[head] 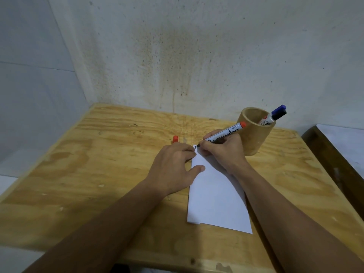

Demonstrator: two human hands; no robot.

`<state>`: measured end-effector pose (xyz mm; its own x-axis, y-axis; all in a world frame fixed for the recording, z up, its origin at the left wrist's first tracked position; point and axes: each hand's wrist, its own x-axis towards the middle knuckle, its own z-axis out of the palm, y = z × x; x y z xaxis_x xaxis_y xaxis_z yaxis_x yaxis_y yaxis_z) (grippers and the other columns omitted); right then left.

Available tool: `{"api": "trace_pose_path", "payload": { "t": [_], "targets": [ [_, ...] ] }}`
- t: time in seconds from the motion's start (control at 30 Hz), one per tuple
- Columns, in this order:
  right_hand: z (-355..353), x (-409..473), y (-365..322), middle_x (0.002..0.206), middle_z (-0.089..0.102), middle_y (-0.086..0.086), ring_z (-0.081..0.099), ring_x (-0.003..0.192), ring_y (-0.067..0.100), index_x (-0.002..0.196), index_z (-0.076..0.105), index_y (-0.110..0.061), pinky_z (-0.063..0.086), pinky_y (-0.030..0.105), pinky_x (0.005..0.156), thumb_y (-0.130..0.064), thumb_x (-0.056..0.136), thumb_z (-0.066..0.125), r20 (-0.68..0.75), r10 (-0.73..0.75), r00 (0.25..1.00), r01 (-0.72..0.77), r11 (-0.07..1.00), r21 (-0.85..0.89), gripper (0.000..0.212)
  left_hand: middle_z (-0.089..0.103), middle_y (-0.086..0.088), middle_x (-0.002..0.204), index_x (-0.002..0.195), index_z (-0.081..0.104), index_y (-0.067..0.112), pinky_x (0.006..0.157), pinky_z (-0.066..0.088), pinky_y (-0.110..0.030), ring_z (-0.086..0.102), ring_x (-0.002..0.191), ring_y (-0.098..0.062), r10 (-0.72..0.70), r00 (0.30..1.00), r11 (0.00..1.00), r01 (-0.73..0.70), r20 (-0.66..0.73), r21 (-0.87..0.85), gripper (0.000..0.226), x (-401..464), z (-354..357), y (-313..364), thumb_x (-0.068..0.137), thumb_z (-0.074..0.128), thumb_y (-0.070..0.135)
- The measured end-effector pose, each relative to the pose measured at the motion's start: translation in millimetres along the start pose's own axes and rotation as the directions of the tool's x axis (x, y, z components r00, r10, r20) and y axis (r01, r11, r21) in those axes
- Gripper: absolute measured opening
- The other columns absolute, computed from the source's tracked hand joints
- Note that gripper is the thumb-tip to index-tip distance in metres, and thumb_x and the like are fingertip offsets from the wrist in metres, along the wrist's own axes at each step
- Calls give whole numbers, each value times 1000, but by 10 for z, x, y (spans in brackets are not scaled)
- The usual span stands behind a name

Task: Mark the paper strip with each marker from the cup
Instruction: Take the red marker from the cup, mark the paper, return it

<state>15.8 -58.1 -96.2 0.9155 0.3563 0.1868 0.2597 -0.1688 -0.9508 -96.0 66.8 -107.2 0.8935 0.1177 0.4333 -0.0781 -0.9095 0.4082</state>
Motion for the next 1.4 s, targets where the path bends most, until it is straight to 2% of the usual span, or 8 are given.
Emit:
{"api": "trace_pose_path", "payload": {
  "t": [0.7, 0.87, 0.97, 1.07, 1.17, 1.27, 1.33, 1.4],
  "targets": [
    [-3, 14, 54, 73, 73, 16, 73, 71, 30, 76, 70, 0, 63, 46, 68, -3, 71, 77, 43, -4, 999, 7, 998, -70, 9, 69, -4, 117, 110, 69, 10, 92, 47, -36, 59, 109, -17, 14, 1000, 1000, -14, -19, 18, 49, 2, 12, 5, 77, 67, 46],
    [-42, -11, -24, 72, 67, 14, 68, 63, 14, 83, 65, 8, 57, 25, 60, 6, 78, 75, -13, 27, 1000, -25, 990, 138, 11, 67, -4, 110, 103, 71, 10, 87, 48, -35, 57, 103, -17, -12, 997, 1000, 10, -70, -28, 41, 8, -25, 5, 75, 70, 40],
    [-48, -18, -76, 69, 61, 16, 64, 59, 22, 80, 61, 1, 57, 30, 56, 12, 79, 73, -3, 70, 998, -66, 948, 312, 16, 57, -5, 109, 104, 66, 9, 82, 47, -32, 50, 102, -19, -104, 964, 993, 86, -246, -83, 29, 93, -67, -46, 77, 69, 20],
    [-67, -47, -182, 76, 61, 20, 66, 65, 26, 85, 61, 4, 59, 31, 60, 15, 79, 70, 27, 95, 995, -97, 896, 433, 16, 53, -7, 115, 112, 63, 9, 88, 38, -24, 46, 110, -20, -224, 959, 973, 209, -176, -100, 31, 200, -76, -143, 82, 63, 3],
    [-152, -73, -338, 80, 63, 22, 68, 67, 25, 90, 60, 4, 62, 32, 67, 14, 84, 63, 46, 121, 992, -128, 844, 521, 13, 64, -7, 99, 101, 69, 8, 76, 41, -20, 58, 92, -18, -305, 947, 941, 284, -98, -186, 24, 276, -129, -193, 81, 62, -3],
    [-275, -97, -476, 83, 68, 23, 71, 71, 31, 90, 61, 1, 63, 37, 65, 7, 88, 62, 30, 97, 995, -99, 874, 476, 7, 67, -4, 80, 84, 70, 11, 65, 49, -19, 62, 72, -14, -509, 859, 741, 411, -45, -531, 14, 354, -258, -111, 79, 67, -2],
    [-347, -134, -585, 83, 72, 21, 71, 70, 32, 91, 61, -1, 62, 38, 62, 4, 87, 65, 13, 71, 997, -69, 885, 460, 7, 68, -10, 78, 82, 69, 9, 66, 57, -29, 65, 66, -17, -595, 794, 403, 429, 125, -808, 13, 425, -350, -9, 80, 65, -4],
    [-410, -165, -675, 79, 74, 19, 70, 67, 31, 85, 65, -1, 59, 36, 58, 1, 85, 70, -4, 15, 1000, -12, 900, 435, 5, 69, -14, 84, 87, 68, 5, 68, 59, -30, 68, 64, -15, -570, 776, 145, 418, 270, -897, 14, 491, -431, 92, 82, 62, -7]
  ]
}}
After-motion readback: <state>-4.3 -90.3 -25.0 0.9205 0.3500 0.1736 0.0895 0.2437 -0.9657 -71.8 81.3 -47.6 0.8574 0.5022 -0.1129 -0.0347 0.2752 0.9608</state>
